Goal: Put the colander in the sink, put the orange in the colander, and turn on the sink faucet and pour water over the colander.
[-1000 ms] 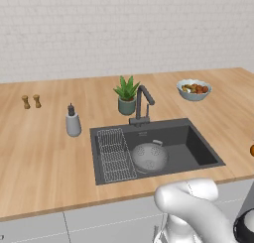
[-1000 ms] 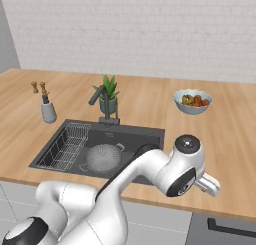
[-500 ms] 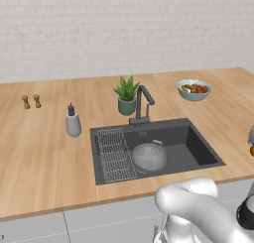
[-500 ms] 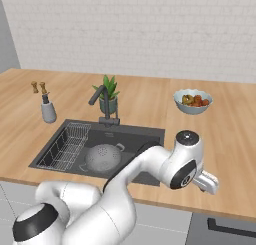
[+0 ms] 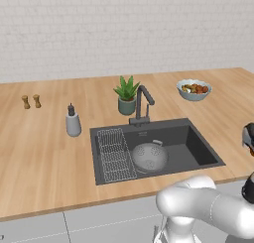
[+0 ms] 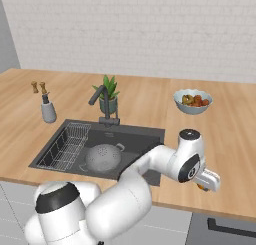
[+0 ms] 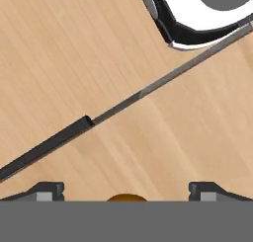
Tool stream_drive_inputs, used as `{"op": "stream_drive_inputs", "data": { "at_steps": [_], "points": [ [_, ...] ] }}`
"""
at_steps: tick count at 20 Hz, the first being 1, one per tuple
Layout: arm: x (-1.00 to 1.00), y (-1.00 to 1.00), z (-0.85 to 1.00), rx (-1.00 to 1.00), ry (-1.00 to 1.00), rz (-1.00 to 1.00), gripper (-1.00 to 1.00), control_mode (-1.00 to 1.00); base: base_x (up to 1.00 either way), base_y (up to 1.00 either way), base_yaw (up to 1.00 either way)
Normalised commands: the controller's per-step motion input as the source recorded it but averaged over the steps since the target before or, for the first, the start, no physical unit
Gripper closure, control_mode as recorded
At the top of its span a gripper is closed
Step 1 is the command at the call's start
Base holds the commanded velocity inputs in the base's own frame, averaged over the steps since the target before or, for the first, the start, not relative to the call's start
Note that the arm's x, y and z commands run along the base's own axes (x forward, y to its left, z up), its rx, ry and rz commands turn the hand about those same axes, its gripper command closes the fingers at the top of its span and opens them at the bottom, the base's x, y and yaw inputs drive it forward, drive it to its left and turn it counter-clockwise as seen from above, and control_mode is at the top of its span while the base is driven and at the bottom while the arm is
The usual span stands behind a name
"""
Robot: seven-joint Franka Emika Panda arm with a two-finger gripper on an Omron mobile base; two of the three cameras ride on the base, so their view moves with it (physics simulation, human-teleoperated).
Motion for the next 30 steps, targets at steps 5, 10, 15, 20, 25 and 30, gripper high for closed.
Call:
{"op": "stream_drive_inputs", "data": {
  "at_steps": [5,10,15,20,25,30],
  "points": [
    [0.41,-0.47,-0.10,0.07,0.13,0.00,-1.00,-1.00,0.00,0.00,0.00],
    [0.35,-0.24,-0.11,0.07,0.10,0.00,-1.00,-1.00,0.00,0.00,0.00],
    [0.16,-0.02,-0.31,0.01,0.03,0.00,-1.00,-1.00,0.00,0.00,0.00],
    [0.10,-0.15,-0.57,0.00,0.00,0.00,-1.00,-1.00,0.00,0.00,0.00],
    [0.00,-0.01,-0.49,0.00,0.00,0.02,-1.00,-1.00,0.00,0.00,0.00],
    [-0.18,0.00,-0.43,-0.01,0.00,0.04,1.00,-1.00,0.00,0.00,0.00]
  ]
}}
